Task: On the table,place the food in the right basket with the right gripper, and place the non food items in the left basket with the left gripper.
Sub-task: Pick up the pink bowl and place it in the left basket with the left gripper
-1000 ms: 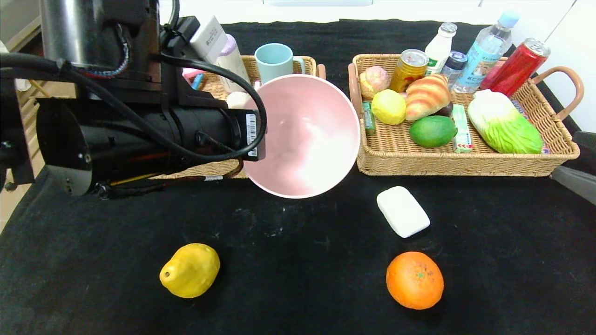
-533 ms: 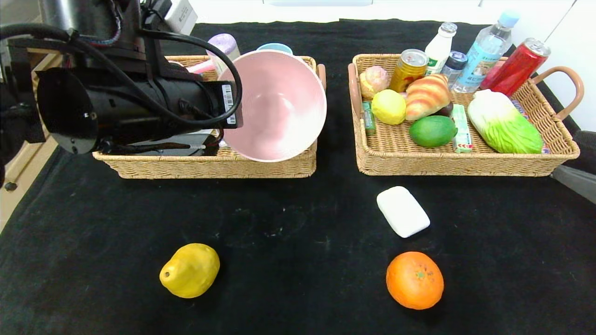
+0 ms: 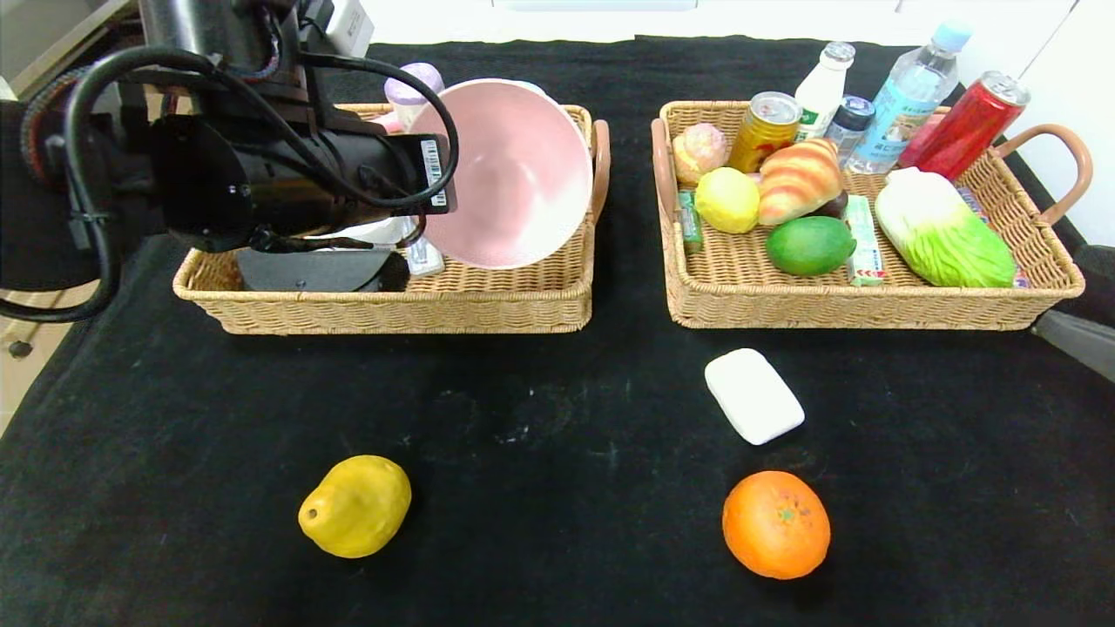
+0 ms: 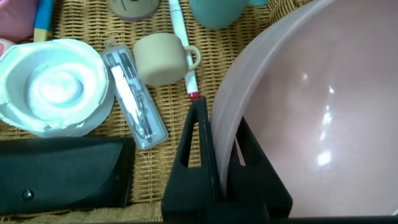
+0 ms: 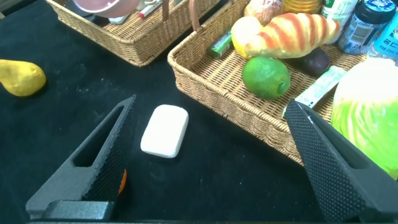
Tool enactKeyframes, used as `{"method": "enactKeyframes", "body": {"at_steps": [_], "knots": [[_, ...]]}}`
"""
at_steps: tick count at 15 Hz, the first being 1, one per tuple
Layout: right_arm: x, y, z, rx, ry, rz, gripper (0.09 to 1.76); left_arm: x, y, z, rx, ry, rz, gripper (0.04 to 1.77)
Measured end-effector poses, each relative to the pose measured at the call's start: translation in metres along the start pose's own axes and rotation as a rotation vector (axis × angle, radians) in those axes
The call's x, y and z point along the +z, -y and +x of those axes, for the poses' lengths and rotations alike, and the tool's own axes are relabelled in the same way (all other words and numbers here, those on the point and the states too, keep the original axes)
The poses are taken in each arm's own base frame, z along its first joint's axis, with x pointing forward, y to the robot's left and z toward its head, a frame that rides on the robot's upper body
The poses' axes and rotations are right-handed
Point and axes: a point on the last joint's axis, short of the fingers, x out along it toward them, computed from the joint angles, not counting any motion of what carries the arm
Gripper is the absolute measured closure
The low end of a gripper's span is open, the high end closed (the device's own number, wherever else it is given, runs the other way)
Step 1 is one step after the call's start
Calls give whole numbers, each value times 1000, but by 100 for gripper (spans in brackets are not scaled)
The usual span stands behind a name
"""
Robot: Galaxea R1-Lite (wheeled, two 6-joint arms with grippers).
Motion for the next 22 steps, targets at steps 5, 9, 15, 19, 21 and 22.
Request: {"method": "enactKeyframes", "body": {"at_steps": [5,9,15,19,21,22], "knots": [[0,0,0,0,1,0,14,-1,-3,21,25,23,-14,162],[0,0,0,0,0,1,14,-4,-4,29,34,22,-16,162],[0,0,0,-1,0,1,14,-6,-4,34,59,19,-14,162],[0,0,0,-1,0,0,14,-7,-3,37,60,29,-17,103],[0,0,0,-1,0,0,14,-8,-3,37,60,27,-17,83],[0,0,0,-1,0,0,14,-8,-3,37,59,27,-17,74]]}}
